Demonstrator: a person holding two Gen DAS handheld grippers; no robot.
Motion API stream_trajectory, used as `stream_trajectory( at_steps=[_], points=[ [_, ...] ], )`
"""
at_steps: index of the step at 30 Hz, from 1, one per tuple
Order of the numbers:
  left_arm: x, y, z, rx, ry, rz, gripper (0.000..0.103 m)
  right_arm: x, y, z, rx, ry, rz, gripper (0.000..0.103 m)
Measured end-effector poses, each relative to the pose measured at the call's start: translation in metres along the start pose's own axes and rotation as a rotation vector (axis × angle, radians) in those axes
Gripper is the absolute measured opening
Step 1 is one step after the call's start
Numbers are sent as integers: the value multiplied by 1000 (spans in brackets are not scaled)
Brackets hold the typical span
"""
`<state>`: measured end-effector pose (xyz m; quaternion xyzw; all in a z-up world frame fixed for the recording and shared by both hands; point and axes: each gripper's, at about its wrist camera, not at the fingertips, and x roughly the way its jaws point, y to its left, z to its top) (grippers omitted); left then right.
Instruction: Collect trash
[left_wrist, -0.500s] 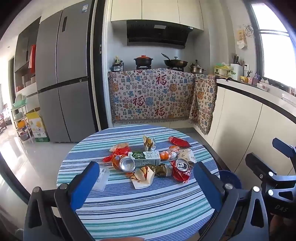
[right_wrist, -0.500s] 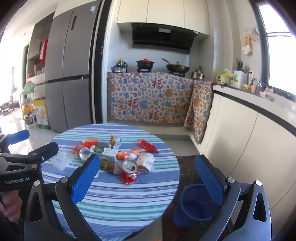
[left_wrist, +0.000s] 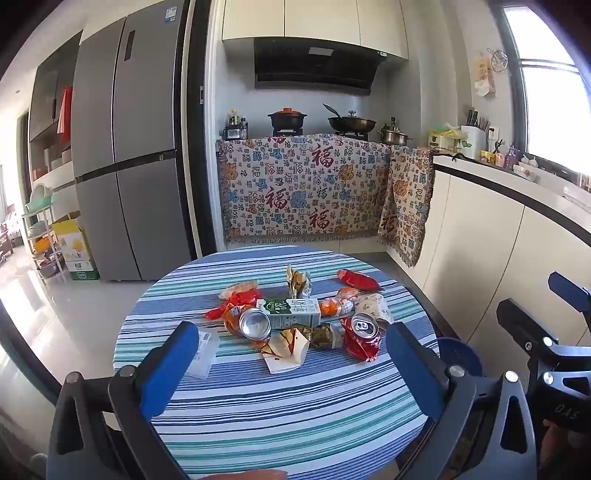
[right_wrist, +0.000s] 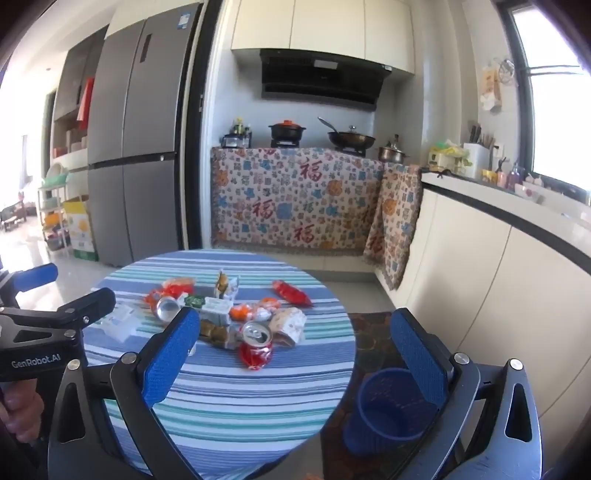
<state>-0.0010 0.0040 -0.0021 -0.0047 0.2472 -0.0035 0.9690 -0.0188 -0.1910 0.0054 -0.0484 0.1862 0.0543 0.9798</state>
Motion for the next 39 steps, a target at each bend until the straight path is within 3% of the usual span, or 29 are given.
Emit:
stream_trajectory(
  at_steps=[39],
  points=[
    [-2, -5, -2, 6, 2, 0, 103, -2, -1, -1, -3, -11, -1, 103]
  ],
)
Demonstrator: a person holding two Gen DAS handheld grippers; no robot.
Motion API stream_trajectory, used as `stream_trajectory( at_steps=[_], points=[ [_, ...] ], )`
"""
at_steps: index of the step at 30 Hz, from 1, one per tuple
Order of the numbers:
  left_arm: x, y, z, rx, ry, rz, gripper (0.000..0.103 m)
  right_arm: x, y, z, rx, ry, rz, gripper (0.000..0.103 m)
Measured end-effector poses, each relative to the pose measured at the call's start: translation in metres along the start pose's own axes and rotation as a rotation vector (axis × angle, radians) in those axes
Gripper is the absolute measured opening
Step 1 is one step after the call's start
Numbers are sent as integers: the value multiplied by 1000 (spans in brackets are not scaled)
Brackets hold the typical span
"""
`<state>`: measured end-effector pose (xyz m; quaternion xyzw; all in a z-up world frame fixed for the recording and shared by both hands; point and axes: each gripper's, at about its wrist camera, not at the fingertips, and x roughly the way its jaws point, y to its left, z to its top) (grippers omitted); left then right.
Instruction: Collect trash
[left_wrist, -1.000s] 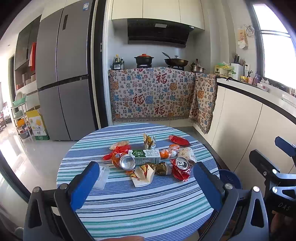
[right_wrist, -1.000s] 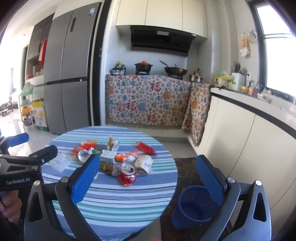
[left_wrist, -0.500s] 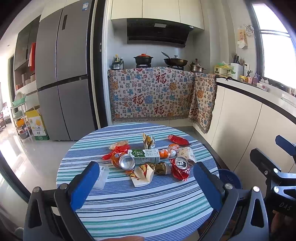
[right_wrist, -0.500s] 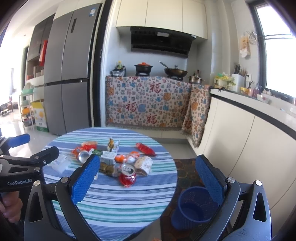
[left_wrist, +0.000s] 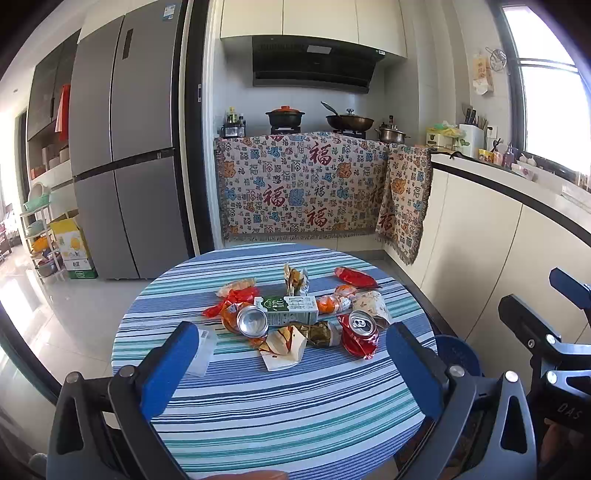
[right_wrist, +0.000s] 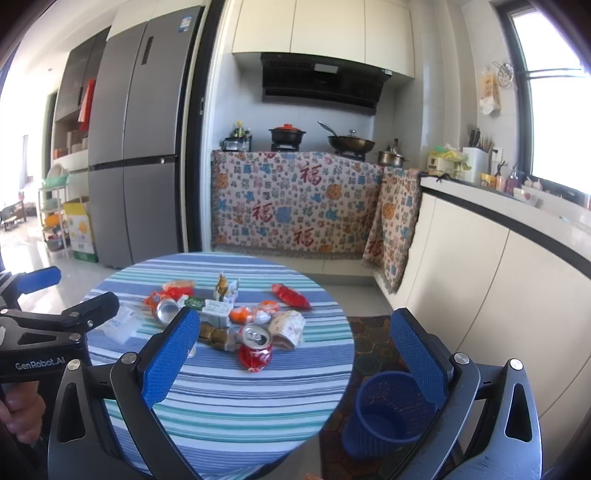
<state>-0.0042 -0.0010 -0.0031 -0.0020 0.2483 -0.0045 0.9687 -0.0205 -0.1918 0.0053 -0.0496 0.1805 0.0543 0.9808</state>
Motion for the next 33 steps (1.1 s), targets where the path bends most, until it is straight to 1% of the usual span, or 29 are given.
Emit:
stream_trajectory(
  at_steps=[33],
  points=[
    [-2, -6, -1, 0, 3, -3, 103, 1, -1, 0, -4, -4, 1, 103]
  ],
)
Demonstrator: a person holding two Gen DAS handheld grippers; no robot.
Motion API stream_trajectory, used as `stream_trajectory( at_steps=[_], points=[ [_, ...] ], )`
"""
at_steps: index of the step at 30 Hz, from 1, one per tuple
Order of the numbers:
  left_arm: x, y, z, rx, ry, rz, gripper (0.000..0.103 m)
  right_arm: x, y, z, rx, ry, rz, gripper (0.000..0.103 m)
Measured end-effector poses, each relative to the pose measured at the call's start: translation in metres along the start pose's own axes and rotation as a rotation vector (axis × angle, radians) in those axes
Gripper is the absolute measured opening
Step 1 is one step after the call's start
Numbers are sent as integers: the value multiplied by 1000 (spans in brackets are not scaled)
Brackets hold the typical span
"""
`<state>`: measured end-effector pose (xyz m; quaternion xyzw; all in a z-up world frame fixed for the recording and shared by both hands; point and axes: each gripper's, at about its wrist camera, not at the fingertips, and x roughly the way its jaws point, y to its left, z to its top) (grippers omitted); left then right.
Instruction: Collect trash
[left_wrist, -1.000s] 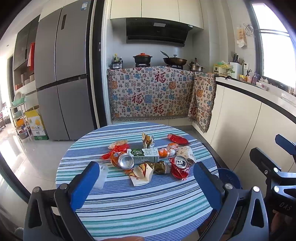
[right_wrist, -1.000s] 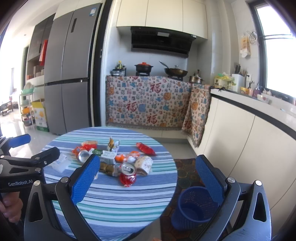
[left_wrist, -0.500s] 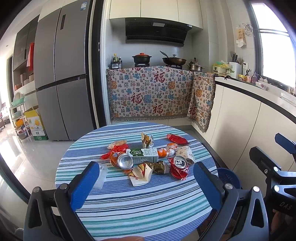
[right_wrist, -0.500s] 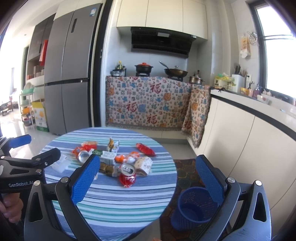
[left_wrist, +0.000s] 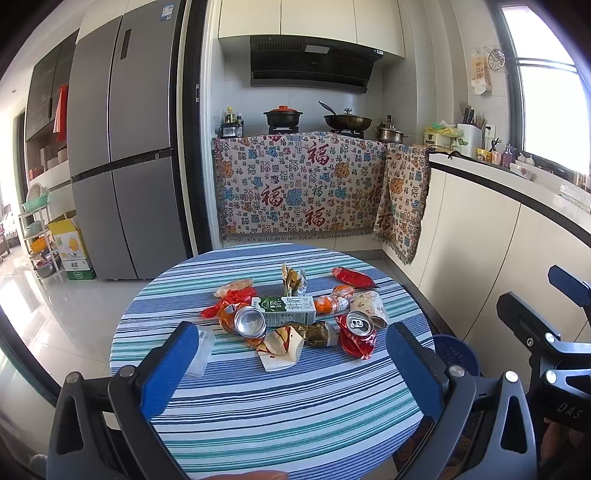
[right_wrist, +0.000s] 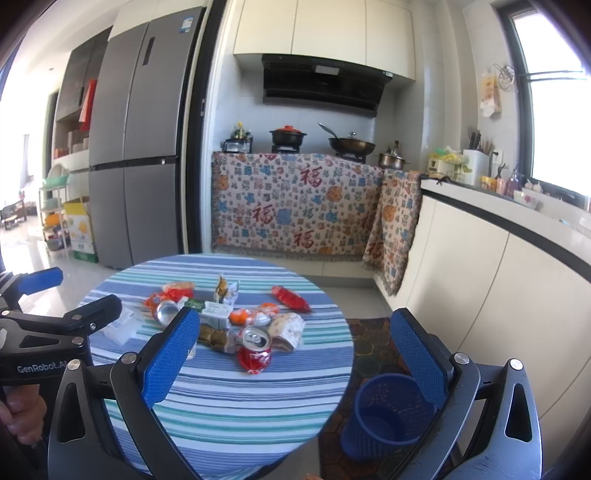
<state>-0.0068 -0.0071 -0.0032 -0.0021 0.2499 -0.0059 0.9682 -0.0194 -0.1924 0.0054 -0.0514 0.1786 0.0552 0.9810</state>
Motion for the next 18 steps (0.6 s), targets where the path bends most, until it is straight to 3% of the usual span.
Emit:
stream_trajectory(
  at_steps=[18],
  points=[
    [-1, -1, 0, 1, 2, 0, 103, 1, 0, -3, 3, 5, -1, 103]
  ],
)
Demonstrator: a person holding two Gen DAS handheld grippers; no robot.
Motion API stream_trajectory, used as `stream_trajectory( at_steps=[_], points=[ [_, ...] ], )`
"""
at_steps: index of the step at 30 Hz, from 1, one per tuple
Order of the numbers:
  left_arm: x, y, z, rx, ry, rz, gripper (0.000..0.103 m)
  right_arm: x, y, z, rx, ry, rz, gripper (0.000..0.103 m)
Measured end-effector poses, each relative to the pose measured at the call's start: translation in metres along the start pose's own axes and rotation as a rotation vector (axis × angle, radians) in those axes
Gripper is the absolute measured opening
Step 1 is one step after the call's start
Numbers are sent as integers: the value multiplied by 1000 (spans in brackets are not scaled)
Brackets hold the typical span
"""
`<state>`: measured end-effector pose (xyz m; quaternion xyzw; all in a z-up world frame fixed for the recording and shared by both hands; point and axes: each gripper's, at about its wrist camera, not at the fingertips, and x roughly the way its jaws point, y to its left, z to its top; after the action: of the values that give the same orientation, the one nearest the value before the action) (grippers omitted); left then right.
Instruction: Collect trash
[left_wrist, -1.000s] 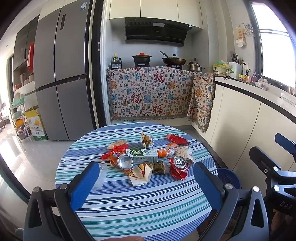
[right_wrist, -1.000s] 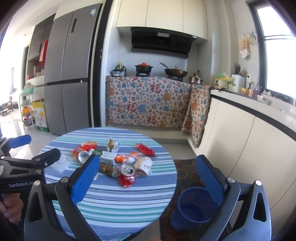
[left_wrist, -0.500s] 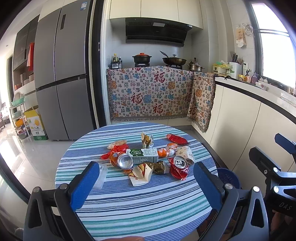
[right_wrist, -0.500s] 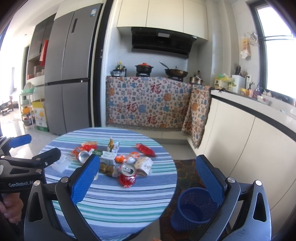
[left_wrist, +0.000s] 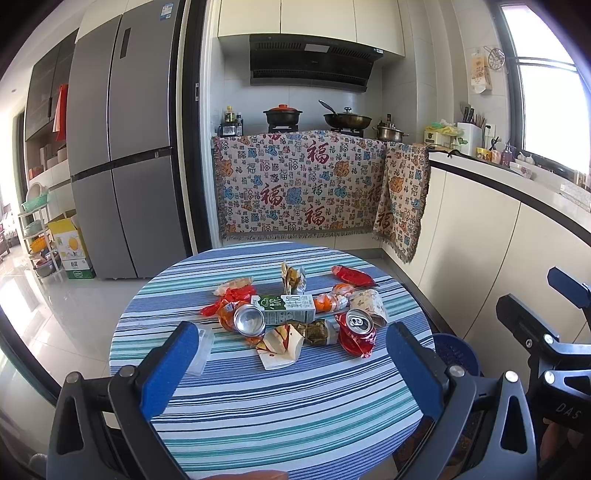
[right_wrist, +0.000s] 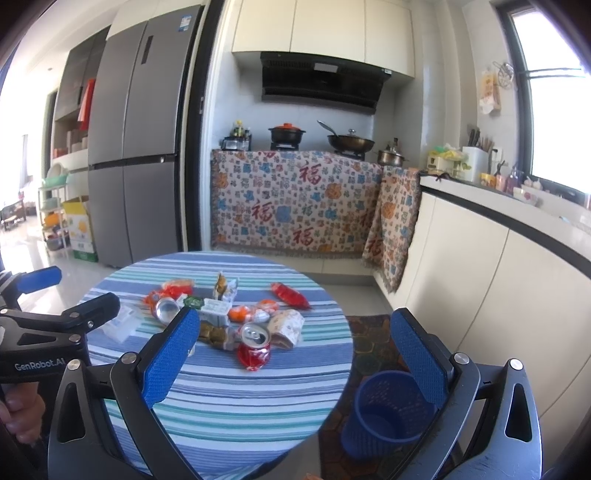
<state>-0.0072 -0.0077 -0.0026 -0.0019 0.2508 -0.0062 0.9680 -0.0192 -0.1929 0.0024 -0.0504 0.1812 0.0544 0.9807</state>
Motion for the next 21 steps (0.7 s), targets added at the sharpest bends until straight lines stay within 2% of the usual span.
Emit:
stream_trajectory(
  at_steps=[21],
  points=[
    [1, 2, -3, -2, 9, 2, 103, 1, -2, -3, 2, 3, 0, 103]
  ],
)
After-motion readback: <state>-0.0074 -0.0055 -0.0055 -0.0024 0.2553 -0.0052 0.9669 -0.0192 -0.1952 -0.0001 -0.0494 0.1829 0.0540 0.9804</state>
